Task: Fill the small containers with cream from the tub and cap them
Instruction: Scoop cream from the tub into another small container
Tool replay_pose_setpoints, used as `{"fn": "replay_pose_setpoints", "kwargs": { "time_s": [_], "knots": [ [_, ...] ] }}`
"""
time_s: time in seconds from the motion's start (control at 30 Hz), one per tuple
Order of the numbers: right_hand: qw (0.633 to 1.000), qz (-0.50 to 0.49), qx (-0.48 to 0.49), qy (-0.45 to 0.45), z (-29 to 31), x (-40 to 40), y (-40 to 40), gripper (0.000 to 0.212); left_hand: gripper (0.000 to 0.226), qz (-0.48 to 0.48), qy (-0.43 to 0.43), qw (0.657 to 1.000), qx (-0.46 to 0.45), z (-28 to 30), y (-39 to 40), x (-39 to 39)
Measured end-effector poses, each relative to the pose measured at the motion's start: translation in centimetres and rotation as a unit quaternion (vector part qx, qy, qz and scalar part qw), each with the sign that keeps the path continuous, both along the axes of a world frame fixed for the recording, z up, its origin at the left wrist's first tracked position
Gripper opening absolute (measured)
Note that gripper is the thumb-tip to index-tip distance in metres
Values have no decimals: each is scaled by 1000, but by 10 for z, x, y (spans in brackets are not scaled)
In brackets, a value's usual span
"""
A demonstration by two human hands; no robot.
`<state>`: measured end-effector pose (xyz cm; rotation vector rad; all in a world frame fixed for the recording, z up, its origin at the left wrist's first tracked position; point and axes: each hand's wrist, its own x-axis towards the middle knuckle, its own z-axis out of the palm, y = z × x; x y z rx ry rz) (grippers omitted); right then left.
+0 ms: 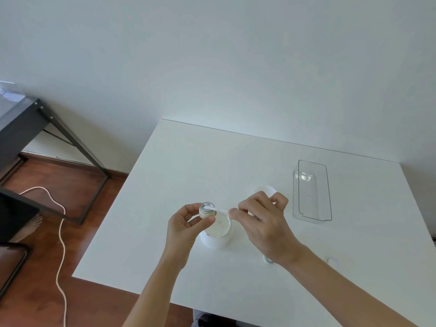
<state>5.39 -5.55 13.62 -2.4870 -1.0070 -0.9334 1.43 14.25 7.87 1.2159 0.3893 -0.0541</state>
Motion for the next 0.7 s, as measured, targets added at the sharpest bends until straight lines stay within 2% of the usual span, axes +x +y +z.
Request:
{"fn": "replay_pose_setpoints", "kwargs": {
  "time_s": [0.23,0.33,0.43,0.5,0.57,0.7],
  "knots": [
    [1000,-16,18,8,8,-3,-6,25,40,4,-2,1000,0,-1,2,0],
    [989,-57,100,97,11,-4,-4,14,40,9,-4,1000,-4,-2,4,-1],
    [946,-125,192,230,10,1,-4,16,39,16,-4,1000,-4,-3,8,-3],
    [931,-156,156,290,2,6,-2,18,38,20,-3,1000,-5,-5,11,-5],
    [929,-161,71,327,-9,9,3,16,38,24,-3,1000,-5,-7,13,-8],
    [925,-150,-80,339,-33,11,23,14,39,26,4,1000,0,-8,14,-13]
  ]
}}
